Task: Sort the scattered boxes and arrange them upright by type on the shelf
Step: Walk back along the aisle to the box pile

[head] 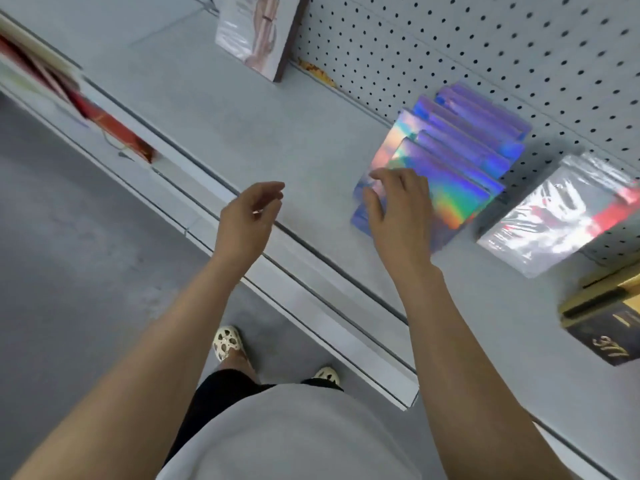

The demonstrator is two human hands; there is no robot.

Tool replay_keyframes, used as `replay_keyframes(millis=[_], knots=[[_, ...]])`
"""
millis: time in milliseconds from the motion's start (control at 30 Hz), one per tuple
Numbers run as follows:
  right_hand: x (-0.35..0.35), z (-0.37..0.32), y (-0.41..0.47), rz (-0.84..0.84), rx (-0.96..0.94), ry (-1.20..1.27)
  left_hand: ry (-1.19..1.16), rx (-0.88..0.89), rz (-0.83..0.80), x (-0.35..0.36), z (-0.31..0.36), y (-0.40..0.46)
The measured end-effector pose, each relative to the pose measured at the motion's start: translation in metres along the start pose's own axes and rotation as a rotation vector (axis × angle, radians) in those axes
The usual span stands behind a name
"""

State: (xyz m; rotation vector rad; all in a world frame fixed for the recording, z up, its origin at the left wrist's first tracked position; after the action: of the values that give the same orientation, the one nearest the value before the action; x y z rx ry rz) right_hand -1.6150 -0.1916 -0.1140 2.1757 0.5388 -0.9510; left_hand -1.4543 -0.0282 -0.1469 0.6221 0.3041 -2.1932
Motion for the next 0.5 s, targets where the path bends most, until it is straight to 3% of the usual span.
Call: replay_keyframes(millis=[300, 500], knots=[[0.142, -0.129, 0.023, -0.306, -0.015, 0.241, 0.023, -0.164, 0.169, -0.157, -0.107, 0.022], [0.233, -0.23, 0.064, -0.377, -0.059, 0.328, 0.08, -0.22, 0.253, -0.261, -0.166, 0.061]])
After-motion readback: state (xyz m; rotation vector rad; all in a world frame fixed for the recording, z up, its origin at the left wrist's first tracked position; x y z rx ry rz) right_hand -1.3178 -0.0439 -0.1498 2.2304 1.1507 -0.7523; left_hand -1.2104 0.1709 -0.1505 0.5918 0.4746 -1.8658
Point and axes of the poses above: each hand's wrist, its own y-axis towards the middle knuckle, its own x-axis out of the palm, z = x × y, the point moved 3 cm from there along y, towards the middle knuckle, and after that the axes turned 9 degrees about y, right-handed, at the moved point
